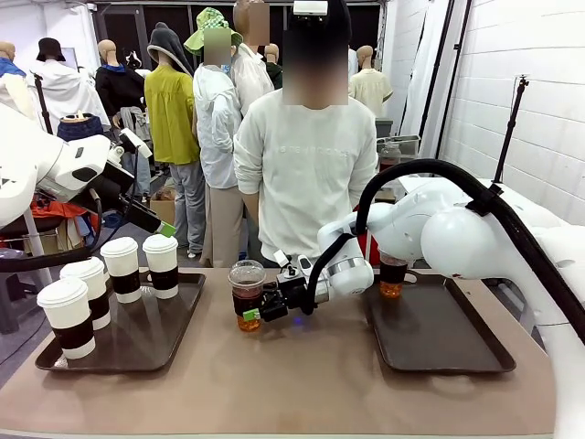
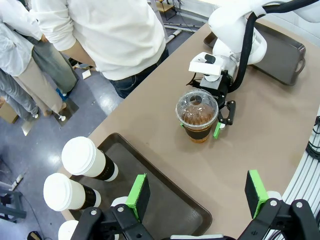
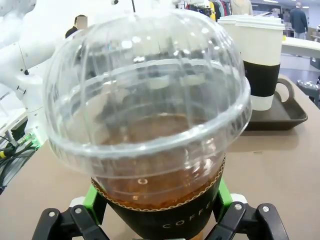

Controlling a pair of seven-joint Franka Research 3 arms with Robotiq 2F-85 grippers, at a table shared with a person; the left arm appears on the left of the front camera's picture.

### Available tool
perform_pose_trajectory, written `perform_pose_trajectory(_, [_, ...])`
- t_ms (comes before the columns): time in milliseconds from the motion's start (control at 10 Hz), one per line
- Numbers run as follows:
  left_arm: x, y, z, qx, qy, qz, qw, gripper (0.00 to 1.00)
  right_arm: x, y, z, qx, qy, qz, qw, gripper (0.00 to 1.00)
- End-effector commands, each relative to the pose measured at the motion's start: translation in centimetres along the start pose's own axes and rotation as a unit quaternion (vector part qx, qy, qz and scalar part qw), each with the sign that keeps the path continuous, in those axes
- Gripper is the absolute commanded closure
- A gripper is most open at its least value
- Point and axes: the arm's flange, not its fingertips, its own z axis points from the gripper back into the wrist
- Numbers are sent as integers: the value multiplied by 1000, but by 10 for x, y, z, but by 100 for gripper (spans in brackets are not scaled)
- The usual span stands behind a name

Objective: Distribute the coffee onto the tray.
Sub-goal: Pick up another iced Americano from the middle of the table and place it on the right Handle tray.

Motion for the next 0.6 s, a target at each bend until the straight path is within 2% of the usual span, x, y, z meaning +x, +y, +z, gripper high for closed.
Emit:
perform_pose_trajectory(0, [-1,1,0,-4,-3,2,1000,0,6,-2,0,20,-3,1,1000,0])
perform_pose_trajectory(400, [-1,1,0,-4,-3,2,1000,0,11,0,-5,36,-3,11,999,0])
perform_pose_trajectory(500, [-1,1,0,-4,-3,2,1000,0,11,-1,-5,37,-4,8,999,6])
